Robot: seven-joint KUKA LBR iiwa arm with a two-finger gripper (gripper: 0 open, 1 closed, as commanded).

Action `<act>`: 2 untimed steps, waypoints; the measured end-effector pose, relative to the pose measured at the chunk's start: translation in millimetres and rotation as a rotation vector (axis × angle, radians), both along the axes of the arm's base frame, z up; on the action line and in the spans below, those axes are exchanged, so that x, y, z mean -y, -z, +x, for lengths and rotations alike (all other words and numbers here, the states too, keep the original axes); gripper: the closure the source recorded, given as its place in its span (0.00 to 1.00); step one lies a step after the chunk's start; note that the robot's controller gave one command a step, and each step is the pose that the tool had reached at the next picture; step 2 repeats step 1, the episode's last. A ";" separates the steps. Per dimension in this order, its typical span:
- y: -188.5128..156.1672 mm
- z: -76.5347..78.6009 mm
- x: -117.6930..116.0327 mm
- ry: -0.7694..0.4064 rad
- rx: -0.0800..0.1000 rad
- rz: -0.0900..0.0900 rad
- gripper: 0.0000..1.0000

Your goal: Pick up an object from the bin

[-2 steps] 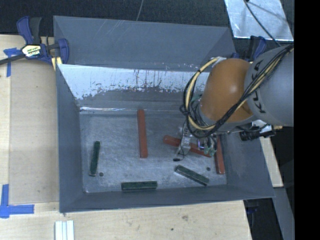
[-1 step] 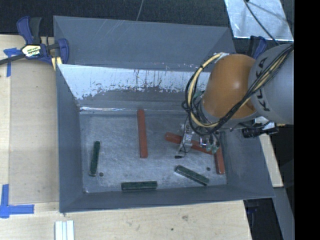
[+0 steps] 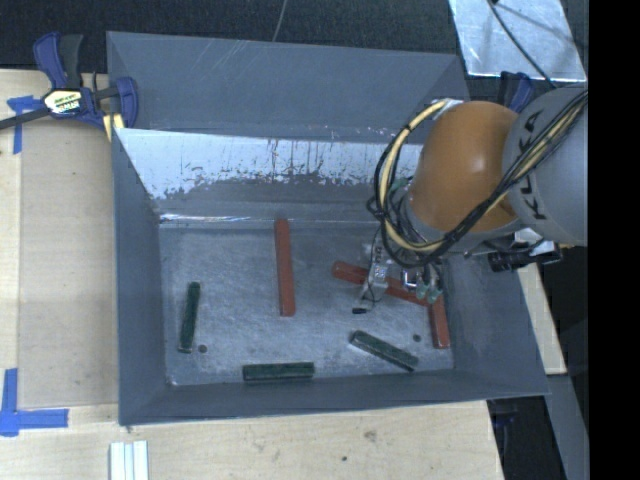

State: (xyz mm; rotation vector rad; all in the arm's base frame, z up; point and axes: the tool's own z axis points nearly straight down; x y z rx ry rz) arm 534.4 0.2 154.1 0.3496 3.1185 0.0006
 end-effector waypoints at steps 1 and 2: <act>-8.0 0.8 0.1 -0.001 0.003 0.000 1.00; -8.0 0.8 0.1 -0.001 0.003 0.000 1.00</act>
Offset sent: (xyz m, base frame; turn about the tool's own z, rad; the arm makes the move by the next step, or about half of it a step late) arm 0.0000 -0.0001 0.0341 0.0000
